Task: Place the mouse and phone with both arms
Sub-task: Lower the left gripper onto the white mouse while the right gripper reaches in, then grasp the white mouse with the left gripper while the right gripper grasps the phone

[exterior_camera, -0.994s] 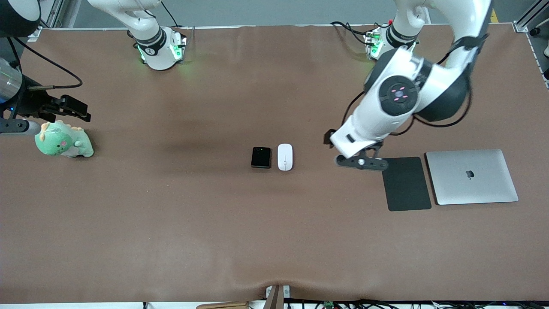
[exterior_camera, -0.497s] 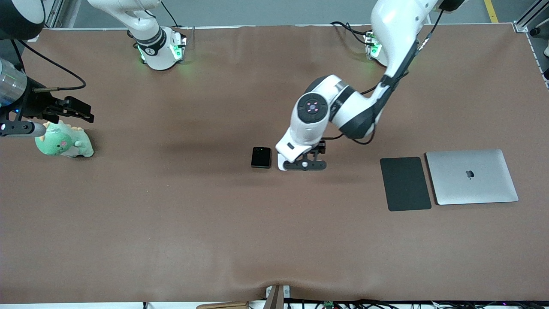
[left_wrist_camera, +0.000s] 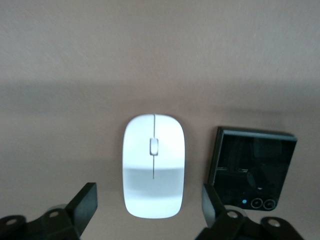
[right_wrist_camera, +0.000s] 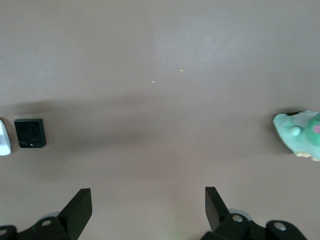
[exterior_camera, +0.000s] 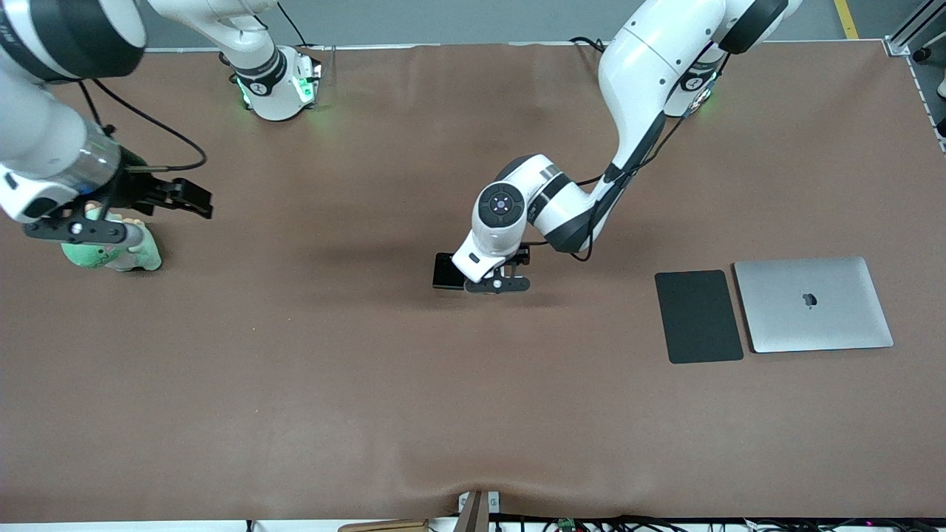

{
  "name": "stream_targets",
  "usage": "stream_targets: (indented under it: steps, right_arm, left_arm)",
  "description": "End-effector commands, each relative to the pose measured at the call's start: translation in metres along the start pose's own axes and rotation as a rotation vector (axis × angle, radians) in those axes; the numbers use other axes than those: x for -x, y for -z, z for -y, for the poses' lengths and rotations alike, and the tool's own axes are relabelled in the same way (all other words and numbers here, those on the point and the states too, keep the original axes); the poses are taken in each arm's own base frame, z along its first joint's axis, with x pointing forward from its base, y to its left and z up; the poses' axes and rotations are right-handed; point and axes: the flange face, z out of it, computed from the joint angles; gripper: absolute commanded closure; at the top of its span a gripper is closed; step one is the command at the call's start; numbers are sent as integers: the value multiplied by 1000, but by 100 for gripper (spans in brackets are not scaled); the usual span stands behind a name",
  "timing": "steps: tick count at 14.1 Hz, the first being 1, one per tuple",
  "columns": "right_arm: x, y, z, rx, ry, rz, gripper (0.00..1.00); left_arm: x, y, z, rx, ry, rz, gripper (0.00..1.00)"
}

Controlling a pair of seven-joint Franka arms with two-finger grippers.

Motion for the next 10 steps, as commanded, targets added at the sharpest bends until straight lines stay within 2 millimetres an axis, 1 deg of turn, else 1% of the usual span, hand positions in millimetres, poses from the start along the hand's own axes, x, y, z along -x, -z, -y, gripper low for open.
stream_targets:
  steps: [1, 2, 4, 5, 6, 8, 10]
  right_arm:
    - [-1, -12, 40, 0, -29, -6, 0]
    - [-3, -18, 50, 1, -23, -9, 0]
    - [-13, -39, 64, 3, -13, -1, 0]
    - [-18, -50, 70, 3, -6, -2, 0]
    - [-21, -61, 81, 4, 8, -5, 0]
    - [-27, -84, 92, 7, 24, 1, 0]
    - [-29, -113, 108, -1, 53, -26, 0]
  left_arm:
    - [2, -9, -10, -23, 0, -25, 11]
    - [2, -12, -9, -26, 8, -24, 11]
    - [2, -17, -9, -25, 6, -31, 16]
    - [2, -24, -9, -27, 9, -24, 18]
    - [1, -27, -9, -22, 8, -28, 18]
    - [1, -31, -9, -20, 9, -26, 21]
    - [0, -34, -9, -17, 10, -29, 23]
